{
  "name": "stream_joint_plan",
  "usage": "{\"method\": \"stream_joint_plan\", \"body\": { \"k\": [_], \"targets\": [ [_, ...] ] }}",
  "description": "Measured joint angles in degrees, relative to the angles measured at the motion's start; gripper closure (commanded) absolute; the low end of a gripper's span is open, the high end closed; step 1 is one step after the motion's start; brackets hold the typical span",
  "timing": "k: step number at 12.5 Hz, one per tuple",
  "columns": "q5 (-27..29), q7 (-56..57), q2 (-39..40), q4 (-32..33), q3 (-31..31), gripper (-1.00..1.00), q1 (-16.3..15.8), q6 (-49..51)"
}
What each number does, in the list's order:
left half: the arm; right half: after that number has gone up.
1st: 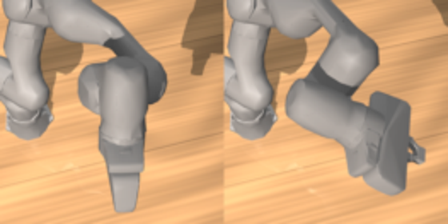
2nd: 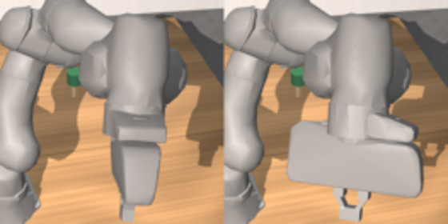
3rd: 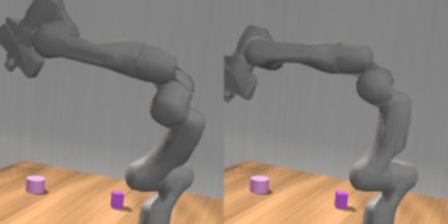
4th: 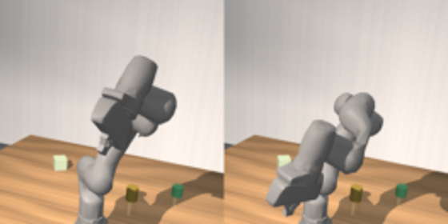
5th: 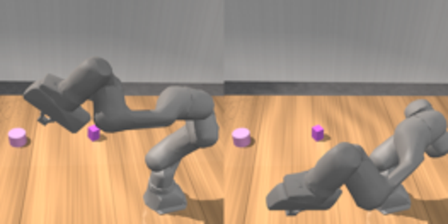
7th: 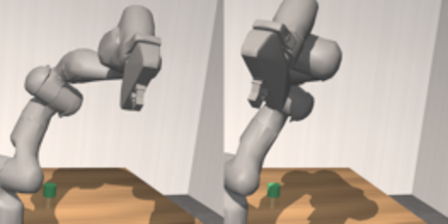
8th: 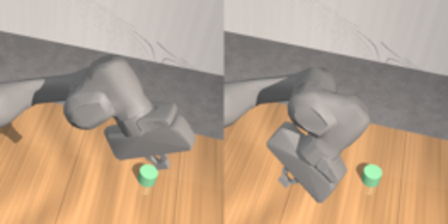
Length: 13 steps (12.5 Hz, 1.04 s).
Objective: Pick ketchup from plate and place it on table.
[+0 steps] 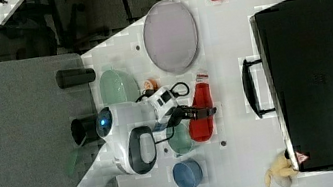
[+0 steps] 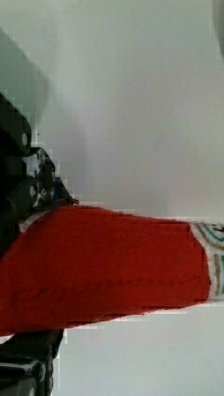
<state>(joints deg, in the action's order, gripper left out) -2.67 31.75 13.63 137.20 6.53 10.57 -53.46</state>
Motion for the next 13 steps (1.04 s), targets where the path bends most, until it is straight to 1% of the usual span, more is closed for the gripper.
{"method": "stream_joint_plan", "body": {
  "k": [1, 2, 6, 7, 9, 11, 13],
  "targets": [
    [0.12, 0.0, 0.85, 0.34, 0.02, -0.86, 0.0, -1.15],
    [0.38, 0.0, 1.56, 0.34, 0.22, -1.0, 0.03, -1.26],
    [0.67, -0.03, 0.38, 0.22, 0.62, -1.0, 0.07, -1.31],
    [0.69, -0.2, -1.31, 0.11, 0.51, -1.0, 0.03, -1.12],
    [0.17, -2.97, -7.07, -0.45, 0.13, -1.0, -0.01, 1.79],
    [0.3, -9.02, -13.78, -4.59, 0.5, -1.0, 0.6, 10.69],
    [0.1, -15.09, -19.12, -11.53, 0.65, -1.0, 0.48, 20.84]
  ]
}}
